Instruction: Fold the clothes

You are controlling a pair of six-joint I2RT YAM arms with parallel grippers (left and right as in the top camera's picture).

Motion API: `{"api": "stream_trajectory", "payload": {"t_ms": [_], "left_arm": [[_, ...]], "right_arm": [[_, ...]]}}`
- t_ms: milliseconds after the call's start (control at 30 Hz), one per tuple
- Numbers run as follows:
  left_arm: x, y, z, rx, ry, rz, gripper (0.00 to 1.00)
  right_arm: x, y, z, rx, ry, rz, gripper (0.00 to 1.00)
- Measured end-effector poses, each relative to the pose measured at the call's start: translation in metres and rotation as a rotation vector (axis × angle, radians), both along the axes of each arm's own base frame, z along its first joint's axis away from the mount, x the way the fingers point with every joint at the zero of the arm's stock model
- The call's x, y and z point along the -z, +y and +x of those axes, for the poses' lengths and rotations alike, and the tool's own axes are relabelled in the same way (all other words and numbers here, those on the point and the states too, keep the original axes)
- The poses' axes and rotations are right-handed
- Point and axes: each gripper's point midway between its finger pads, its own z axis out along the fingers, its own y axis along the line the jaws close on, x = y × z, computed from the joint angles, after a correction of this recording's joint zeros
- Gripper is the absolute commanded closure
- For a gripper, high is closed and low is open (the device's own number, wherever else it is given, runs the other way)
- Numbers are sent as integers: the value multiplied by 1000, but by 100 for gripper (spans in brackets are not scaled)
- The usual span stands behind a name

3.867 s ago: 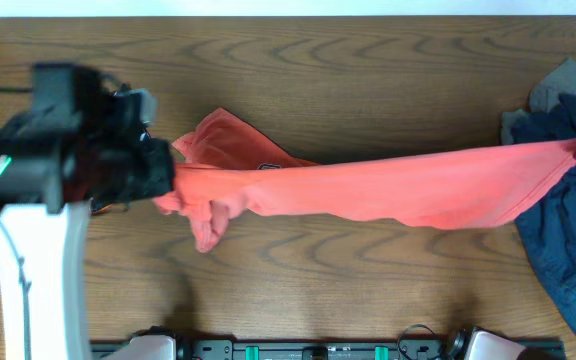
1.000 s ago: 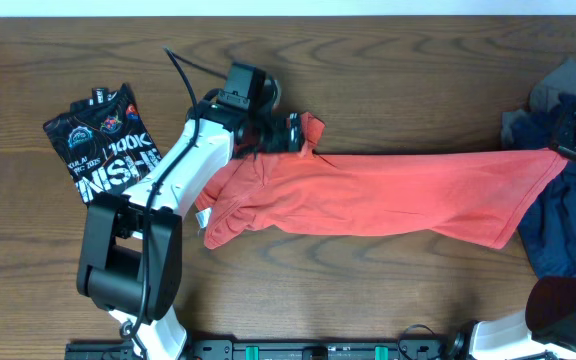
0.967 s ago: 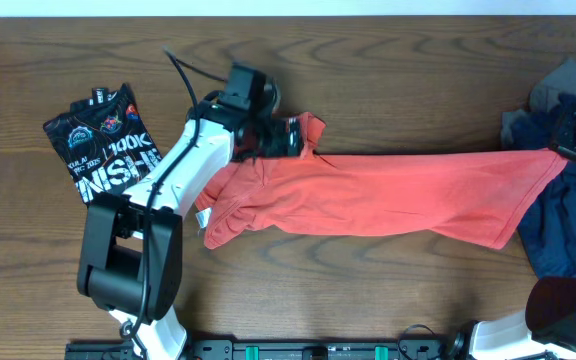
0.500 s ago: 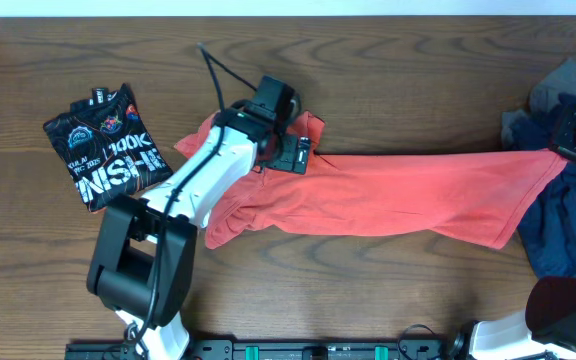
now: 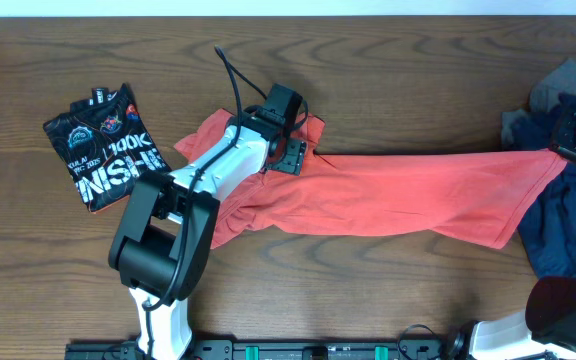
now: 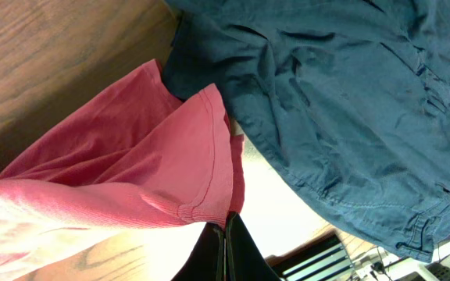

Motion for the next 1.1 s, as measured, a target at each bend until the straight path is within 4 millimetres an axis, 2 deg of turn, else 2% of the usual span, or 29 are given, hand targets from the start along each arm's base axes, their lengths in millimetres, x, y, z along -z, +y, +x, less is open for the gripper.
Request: {"api": "stream_trajectory", "payload": {"t_ms": [33,167,300,467,500,567,800,933,1033,1100], "left_arm": [[0,-1,1,-1,-5,-2,44],[-2,-4,5,8,-24,-7,49],[-3,-5,6,9,-31,-10,67],[-4,-6,9,6,-44,-17,81],[-4,-7,10,9,-47,-17,88],[-5,-7,11,7,-51,-20,94],[-5,-8,12,9,-58,-22,94],[-8,1,-5,8,6,9,94],[-34,14,-22,0,39,25,94],[-70,23,-27,-15,12,11,94]], "right_arm": [[0,0,0,0,0,0,99],[0,0,1,0,-4,-1,99],[0,-1,1,0,-6,-2,99],[0,-1,2,0,-7,-3,99],[0,-1,2,0,-7,-3,99],[0,-1,2,0,-7,-3,99],[0,-1,2,0,-7,-3,99],[0,0,2,0,-10,-1,99],[-1,2,6,-5,-26,16,99],[-1,6,10,-13,-45,36,99]]}}
